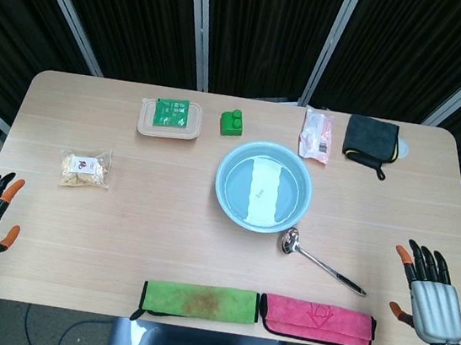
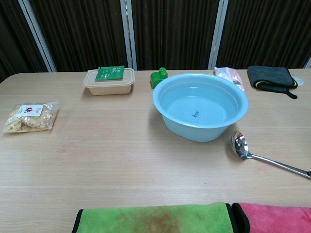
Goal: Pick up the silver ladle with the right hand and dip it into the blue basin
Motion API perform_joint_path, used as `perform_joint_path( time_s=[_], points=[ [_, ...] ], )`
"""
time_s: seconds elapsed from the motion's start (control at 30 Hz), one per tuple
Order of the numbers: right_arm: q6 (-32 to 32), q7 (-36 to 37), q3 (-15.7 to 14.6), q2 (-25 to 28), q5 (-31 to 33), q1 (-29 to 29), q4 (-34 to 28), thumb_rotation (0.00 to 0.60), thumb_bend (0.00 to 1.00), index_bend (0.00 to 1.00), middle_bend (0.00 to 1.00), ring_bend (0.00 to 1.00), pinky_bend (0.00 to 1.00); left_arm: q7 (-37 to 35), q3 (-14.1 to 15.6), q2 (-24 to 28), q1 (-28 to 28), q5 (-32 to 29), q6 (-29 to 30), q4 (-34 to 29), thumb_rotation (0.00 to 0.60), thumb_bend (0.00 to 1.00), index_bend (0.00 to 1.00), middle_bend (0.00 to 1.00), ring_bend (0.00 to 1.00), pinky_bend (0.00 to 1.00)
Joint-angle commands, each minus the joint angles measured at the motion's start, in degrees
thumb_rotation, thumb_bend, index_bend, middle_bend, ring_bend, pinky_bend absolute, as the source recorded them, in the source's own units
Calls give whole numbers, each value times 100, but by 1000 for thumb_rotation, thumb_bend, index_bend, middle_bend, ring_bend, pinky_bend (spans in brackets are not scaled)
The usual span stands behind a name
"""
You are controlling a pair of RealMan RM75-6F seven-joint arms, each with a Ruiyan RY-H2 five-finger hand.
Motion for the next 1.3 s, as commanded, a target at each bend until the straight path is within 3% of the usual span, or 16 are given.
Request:
perform_joint_path(
  time_s=[0.03, 0.23, 0.33, 0.57, 0.9, 1.3],
  points=[
    [11, 18, 6, 5, -1, -3, 3, 600, 86, 0, 0, 0, 0, -17, -4, -1, 7, 2, 19, 2, 600, 370, 49, 0, 0, 0],
    [-13, 193, 42, -49, 1, 32, 63, 600, 86, 18, 0, 0, 0, -114, 1, 26, 9, 23, 31, -31, 600, 371, 38, 0, 0, 0],
    [-55, 271, 52, -120, -25, 75, 124, 600, 86, 123, 0, 0, 0, -260, 3, 63, 2, 115, 91, -33, 600, 370, 38, 0, 0, 0],
    [-399, -422, 70, -189, 310, 196, -251, 600, 133, 350, 0, 0, 0, -439, -16, 27, -36, 291, 205, 149, 600, 369, 35, 0, 0, 0],
    [-1119, -1340, 116, -583, 1174, 498, -411, 600, 235, 419, 0, 0, 0, -991, -93, -93, -77, 524, 518, 596, 600, 370, 35, 0, 0, 0],
    [-1605, -2359, 333, -1149, 2248, 1029, -461, 600, 250, 443, 0, 0, 0, -1382, -95, 16, -163, 400, 329, 681, 600, 370, 49, 0, 0, 0]
  ],
)
